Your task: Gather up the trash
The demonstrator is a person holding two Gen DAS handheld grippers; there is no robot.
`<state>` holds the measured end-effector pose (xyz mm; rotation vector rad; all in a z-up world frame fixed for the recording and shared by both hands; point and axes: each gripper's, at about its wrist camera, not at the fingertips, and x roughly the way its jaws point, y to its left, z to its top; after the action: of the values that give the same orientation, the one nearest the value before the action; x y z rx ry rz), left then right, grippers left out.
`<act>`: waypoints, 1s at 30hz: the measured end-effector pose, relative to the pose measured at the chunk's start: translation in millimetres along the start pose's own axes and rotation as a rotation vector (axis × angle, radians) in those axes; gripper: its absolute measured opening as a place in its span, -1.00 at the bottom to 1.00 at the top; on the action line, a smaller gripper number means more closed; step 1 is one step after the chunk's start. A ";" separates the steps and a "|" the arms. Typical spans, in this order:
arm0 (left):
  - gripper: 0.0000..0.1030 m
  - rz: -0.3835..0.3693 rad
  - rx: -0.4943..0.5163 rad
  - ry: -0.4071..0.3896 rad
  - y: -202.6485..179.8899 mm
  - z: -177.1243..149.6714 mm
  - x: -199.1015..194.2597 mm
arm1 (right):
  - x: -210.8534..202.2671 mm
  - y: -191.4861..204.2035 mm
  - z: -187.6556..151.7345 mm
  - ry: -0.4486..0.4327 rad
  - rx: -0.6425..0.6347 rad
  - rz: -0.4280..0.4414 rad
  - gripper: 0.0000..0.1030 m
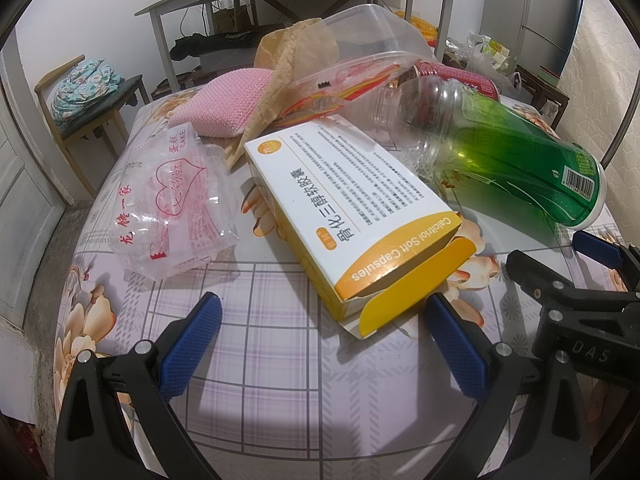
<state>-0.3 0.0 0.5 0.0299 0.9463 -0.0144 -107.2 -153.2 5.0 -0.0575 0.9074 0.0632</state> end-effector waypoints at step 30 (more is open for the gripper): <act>0.93 0.000 0.000 0.000 0.0 0.1 0.1 | 1.8 0.2 1.2 -0.001 0.013 -0.006 0.89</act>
<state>-0.2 0.0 0.5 0.0298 0.9466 -0.0143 -105.2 -152.9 4.4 -0.0483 0.9067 0.0517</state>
